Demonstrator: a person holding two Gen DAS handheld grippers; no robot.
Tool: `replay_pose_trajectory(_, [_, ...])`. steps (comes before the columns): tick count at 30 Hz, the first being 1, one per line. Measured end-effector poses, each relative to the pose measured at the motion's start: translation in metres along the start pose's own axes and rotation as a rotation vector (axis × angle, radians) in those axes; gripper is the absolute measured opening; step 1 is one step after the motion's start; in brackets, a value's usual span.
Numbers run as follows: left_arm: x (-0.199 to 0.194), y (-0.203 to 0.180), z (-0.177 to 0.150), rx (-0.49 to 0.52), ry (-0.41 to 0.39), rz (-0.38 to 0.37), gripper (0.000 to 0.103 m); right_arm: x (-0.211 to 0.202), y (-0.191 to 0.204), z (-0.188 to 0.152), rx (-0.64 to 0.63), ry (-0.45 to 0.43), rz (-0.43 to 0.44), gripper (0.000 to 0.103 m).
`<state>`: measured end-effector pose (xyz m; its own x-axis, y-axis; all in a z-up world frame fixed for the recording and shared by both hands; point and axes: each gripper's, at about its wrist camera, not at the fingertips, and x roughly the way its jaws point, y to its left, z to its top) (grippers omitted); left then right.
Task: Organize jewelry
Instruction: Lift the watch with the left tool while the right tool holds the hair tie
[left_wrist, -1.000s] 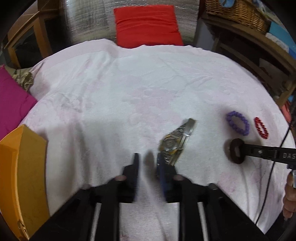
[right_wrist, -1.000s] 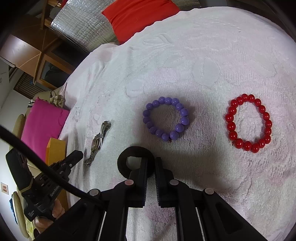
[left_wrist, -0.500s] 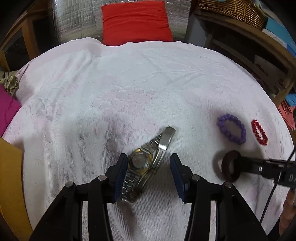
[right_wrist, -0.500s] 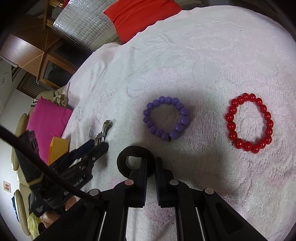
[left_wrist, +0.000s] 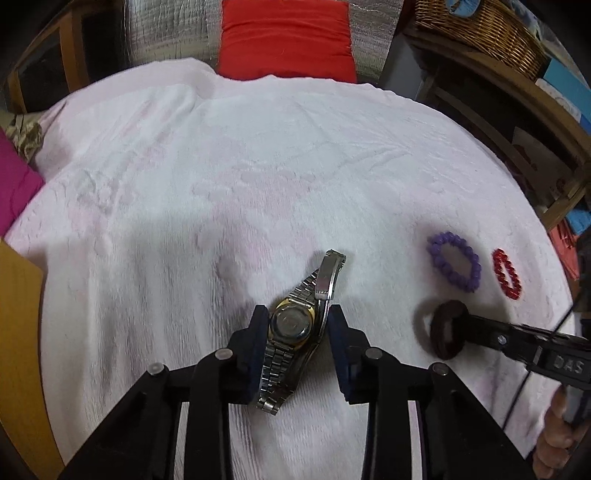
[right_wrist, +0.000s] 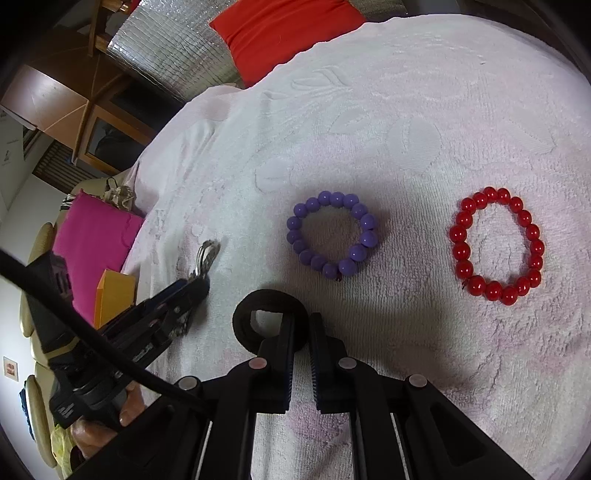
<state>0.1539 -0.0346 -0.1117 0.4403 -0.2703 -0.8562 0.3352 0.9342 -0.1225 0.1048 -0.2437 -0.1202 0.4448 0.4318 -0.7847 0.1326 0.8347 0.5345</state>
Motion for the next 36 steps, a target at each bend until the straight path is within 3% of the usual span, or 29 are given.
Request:
replay_pose_trajectory(8, [-0.021, 0.002, -0.015, 0.011, -0.006, 0.023, 0.033, 0.001, 0.006, -0.001, -0.006, -0.012, -0.012, 0.009])
replay_pose_trajectory(19, [-0.059, 0.024, -0.022, -0.055, -0.077, 0.056, 0.033, 0.001, 0.035, -0.009, -0.083, -0.049, 0.007, 0.009])
replay_pose_trajectory(27, [-0.072, 0.037, -0.035, -0.099, -0.071, 0.064, 0.033, 0.008, 0.057, -0.019, -0.123, -0.051, -0.014, 0.009])
replay_pose_trajectory(36, [-0.100, 0.055, -0.045, -0.137, -0.133, 0.136, 0.033, 0.007, 0.091, -0.031, -0.194, -0.088, 0.021, 0.009])
